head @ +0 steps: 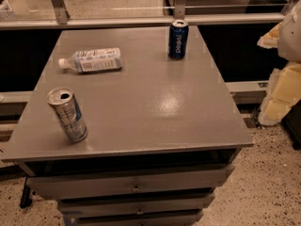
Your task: Knock redbull can over
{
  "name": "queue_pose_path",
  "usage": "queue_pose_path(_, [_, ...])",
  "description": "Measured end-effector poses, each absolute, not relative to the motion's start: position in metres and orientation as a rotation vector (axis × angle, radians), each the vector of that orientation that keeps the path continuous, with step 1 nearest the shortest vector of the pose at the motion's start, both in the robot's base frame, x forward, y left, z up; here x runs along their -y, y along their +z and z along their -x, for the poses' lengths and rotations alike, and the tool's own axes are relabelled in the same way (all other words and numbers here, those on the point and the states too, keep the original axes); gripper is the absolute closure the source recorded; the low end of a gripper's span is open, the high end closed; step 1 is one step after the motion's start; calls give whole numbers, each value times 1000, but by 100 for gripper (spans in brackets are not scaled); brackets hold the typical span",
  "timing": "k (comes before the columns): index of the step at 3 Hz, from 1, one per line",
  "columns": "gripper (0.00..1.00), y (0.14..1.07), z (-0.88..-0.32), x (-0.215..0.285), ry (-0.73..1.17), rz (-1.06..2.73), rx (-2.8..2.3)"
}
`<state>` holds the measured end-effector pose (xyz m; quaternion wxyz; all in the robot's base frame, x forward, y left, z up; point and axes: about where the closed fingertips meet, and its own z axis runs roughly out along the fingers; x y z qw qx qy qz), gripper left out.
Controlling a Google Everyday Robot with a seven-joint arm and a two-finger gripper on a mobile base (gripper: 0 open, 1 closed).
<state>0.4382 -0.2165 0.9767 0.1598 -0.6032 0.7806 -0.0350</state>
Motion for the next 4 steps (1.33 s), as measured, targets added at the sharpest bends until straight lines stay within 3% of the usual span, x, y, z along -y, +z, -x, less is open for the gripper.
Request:
queue_pose_path(2, [0, 977, -439, 213, -73, 1701, -2211])
queue_pose_path(4, [0, 947, -432, 136, 232, 1549, -2060])
